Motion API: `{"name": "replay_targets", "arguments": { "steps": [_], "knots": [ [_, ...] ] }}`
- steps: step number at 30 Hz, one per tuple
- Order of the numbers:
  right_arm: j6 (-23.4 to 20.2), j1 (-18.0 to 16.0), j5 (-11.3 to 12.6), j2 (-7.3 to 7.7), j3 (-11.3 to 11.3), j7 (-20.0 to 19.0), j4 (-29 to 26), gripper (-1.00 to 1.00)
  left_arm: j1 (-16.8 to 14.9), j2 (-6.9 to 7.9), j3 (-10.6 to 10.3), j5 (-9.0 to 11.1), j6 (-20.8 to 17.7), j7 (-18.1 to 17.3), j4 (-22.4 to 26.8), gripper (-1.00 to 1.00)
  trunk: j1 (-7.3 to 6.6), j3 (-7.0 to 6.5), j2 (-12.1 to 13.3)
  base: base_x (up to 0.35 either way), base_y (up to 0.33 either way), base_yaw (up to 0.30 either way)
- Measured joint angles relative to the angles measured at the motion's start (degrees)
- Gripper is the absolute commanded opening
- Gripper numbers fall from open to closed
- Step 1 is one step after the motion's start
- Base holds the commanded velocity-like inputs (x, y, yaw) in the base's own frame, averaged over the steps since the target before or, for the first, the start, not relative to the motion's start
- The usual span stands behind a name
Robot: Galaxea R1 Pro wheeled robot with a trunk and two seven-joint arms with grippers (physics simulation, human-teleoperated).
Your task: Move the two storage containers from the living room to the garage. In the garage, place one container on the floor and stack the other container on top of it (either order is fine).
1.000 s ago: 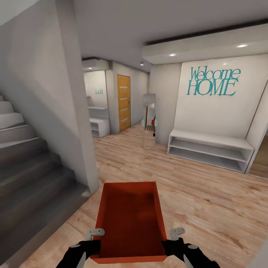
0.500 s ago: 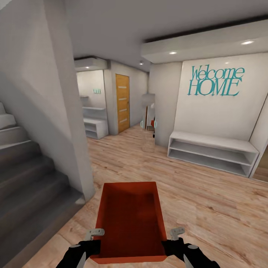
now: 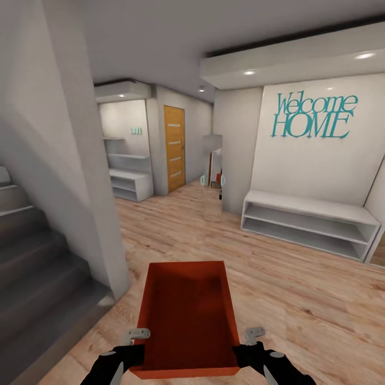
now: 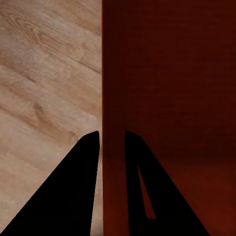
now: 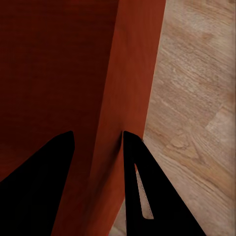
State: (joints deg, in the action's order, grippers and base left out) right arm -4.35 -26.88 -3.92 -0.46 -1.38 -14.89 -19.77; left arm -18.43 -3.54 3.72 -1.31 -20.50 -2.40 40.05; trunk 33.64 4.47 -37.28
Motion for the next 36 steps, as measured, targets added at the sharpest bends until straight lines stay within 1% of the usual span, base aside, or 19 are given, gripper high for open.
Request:
{"name": "replay_targets", "arguments": {
  "steps": [36],
  "knots": [
    [-0.01,0.00,-0.08,0.01,0.05,-0.03,0.00,-1.00,0.00,-0.02,0.00,0.00,0.00,0.03,0.00,-1.00,0.00,0.00,0.00,0.326,0.000,0.000]
  ]
}}
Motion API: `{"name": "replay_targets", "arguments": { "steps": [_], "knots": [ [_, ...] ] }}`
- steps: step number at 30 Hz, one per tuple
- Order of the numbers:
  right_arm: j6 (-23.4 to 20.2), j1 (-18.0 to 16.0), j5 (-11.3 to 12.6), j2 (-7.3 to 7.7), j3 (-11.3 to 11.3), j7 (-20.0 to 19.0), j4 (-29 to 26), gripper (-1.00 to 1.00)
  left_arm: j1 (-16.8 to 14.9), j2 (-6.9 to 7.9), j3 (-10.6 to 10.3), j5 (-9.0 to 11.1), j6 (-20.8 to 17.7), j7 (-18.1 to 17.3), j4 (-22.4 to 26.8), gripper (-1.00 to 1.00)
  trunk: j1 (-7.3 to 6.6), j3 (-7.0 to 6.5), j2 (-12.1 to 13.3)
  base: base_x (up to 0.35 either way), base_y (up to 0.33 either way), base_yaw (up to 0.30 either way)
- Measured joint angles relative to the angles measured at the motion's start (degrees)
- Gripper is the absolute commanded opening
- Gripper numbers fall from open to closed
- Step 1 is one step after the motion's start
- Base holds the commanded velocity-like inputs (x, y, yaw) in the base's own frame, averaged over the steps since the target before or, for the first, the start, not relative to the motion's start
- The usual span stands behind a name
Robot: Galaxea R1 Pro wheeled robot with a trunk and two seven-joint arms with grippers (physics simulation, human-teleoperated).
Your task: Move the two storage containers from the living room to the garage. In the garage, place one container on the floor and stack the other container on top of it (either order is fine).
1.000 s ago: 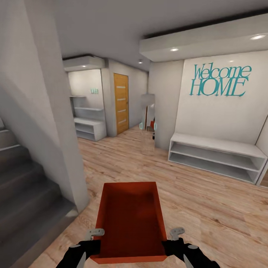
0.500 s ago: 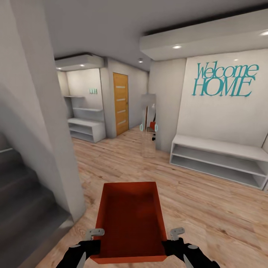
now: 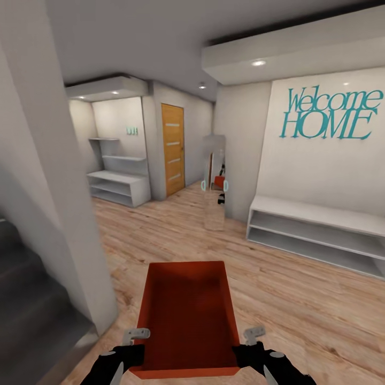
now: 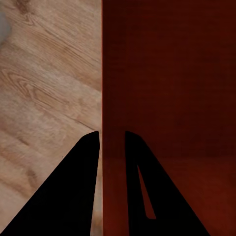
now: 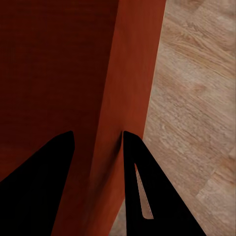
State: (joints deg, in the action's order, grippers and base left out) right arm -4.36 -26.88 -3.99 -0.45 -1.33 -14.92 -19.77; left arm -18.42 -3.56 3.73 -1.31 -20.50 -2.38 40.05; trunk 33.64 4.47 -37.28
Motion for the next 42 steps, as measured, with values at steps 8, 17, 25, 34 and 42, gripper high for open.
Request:
{"name": "replay_targets", "arguments": {
  "steps": [8,17,25,34,42],
  "knots": [
    [-0.04,0.00,0.00,-0.02,-0.01,0.02,0.00,-1.00,0.00,0.02,0.01,0.00,0.00,-0.03,-0.03,-1.00,0.00,0.00,0.00,0.327,0.000,0.000],
    [-0.02,0.00,0.00,-0.03,-0.01,0.03,0.00,-1.00,0.00,0.03,0.01,0.00,0.00,-0.04,-0.02,-1.00,0.00,0.00,0.00,0.327,0.000,0.000],
    [0.01,0.00,0.00,-0.03,0.00,0.03,0.00,-1.00,0.00,0.03,0.00,0.00,0.00,-0.04,0.00,-1.00,0.00,0.00,0.00,0.327,0.000,0.000],
    [-0.04,0.00,0.05,-0.02,-0.05,0.04,0.00,-1.00,0.00,0.03,0.01,0.00,0.00,-0.04,-0.04,-1.00,0.00,0.00,0.00,0.328,0.000,0.000],
    [-0.05,0.00,0.08,-0.01,-0.08,0.04,0.00,-1.00,0.00,0.02,0.01,0.00,0.00,-0.03,-0.05,-1.00,0.00,0.00,0.00,0.328,0.000,0.000]
  ]
}}
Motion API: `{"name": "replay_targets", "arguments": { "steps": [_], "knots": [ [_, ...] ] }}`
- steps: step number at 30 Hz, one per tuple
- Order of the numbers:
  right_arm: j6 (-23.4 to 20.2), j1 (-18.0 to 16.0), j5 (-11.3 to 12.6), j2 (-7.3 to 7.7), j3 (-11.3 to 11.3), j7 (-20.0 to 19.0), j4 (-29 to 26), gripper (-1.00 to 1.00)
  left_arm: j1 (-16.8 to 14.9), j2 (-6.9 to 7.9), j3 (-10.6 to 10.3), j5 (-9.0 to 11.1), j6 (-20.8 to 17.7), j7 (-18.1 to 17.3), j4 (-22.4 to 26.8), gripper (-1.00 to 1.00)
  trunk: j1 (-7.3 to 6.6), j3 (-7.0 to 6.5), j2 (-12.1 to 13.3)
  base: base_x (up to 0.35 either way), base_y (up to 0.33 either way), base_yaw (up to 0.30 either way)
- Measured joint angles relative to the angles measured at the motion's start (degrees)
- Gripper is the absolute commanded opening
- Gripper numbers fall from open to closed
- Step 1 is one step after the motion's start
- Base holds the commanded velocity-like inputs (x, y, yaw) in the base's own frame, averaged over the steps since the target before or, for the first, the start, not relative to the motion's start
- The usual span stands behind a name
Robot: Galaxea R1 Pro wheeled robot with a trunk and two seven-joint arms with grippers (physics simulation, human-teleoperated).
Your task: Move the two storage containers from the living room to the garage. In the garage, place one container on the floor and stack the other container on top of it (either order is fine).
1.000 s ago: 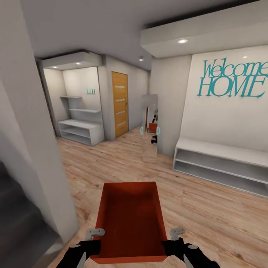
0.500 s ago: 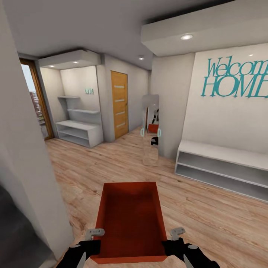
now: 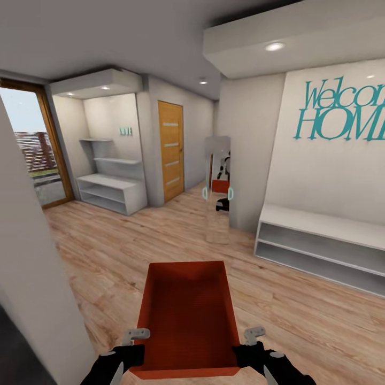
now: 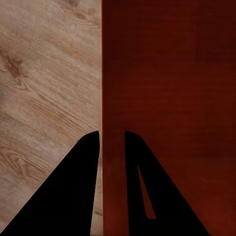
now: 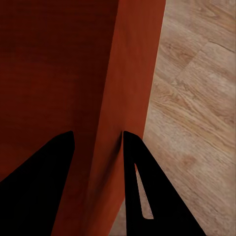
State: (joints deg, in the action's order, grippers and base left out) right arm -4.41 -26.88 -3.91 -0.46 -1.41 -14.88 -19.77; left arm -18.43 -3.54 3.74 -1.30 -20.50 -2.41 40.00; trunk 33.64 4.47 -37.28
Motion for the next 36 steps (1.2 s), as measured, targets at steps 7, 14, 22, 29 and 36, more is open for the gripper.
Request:
{"name": "replay_targets", "arguments": {
  "steps": [7,14,22,29,36],
  "knots": [
    [0.01,0.02,-0.03,-0.02,0.03,0.01,0.00,-1.00,0.00,0.02,0.00,0.00,0.00,-0.02,-0.01,-1.00,0.00,0.00,0.00,0.328,0.000,0.000],
    [-0.02,0.00,-0.01,-0.01,0.00,0.01,0.00,-1.00,0.00,0.02,0.01,0.00,0.00,-0.02,-0.02,-1.00,0.00,0.00,0.00,0.328,0.000,0.000],
    [-0.01,0.01,-0.02,0.00,0.01,0.00,0.00,-1.00,0.00,0.00,0.00,0.00,0.00,0.00,-0.02,-1.00,0.00,0.00,0.00,0.329,0.000,0.000],
    [-0.02,0.00,-0.04,-0.02,0.02,0.02,0.00,-1.00,0.00,0.02,0.01,0.00,0.00,-0.03,-0.02,-1.00,0.00,0.00,0.00,0.329,0.000,0.000],
    [-0.03,0.00,-0.04,0.02,0.03,-0.03,0.00,-1.00,0.00,-0.02,0.00,0.00,0.00,0.02,-0.02,-1.00,0.00,0.00,0.00,0.329,0.000,0.000]
  ]
}}
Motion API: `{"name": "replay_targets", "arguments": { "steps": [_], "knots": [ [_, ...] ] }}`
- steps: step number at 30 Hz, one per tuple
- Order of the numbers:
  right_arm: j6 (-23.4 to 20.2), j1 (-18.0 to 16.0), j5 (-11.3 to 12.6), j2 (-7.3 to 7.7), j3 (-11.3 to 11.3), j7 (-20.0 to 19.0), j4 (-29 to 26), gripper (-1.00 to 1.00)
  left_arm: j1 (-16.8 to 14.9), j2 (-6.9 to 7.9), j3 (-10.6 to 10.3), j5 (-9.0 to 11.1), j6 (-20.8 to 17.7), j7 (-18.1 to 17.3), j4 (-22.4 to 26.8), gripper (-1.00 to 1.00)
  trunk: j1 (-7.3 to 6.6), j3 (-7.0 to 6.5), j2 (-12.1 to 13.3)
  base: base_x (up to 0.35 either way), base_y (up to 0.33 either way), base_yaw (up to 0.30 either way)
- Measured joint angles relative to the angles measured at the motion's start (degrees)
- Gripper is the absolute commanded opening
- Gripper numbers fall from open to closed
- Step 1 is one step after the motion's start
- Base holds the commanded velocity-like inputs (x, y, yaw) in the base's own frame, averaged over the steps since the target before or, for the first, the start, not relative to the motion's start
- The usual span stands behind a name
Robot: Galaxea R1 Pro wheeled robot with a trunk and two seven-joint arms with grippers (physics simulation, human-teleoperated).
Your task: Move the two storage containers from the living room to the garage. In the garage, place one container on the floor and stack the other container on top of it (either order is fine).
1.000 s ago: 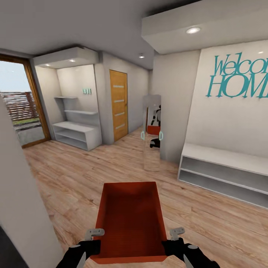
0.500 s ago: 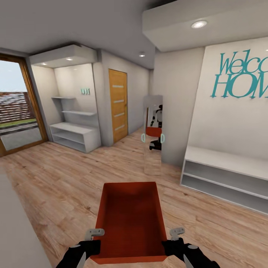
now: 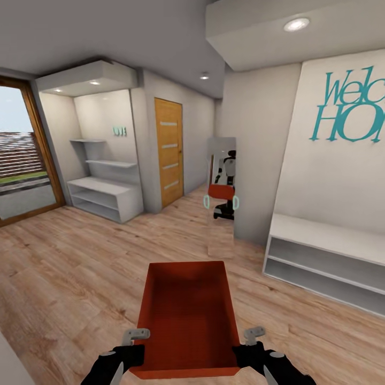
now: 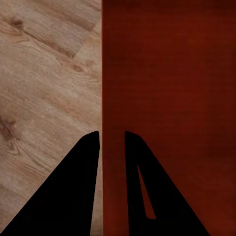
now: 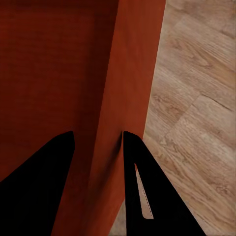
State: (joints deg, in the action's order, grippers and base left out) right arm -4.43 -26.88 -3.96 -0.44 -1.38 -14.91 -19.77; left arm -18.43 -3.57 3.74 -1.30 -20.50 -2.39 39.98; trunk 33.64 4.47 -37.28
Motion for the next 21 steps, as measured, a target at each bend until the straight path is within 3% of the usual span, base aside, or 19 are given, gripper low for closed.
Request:
{"name": "replay_targets", "arguments": {
  "steps": [21],
  "knots": [
    [0.01,0.00,-0.03,-0.01,0.03,-0.01,0.00,-1.00,0.00,0.00,0.00,0.00,0.00,-0.01,0.01,-1.00,0.00,0.00,0.00,0.328,0.000,0.000]
  ]
}}
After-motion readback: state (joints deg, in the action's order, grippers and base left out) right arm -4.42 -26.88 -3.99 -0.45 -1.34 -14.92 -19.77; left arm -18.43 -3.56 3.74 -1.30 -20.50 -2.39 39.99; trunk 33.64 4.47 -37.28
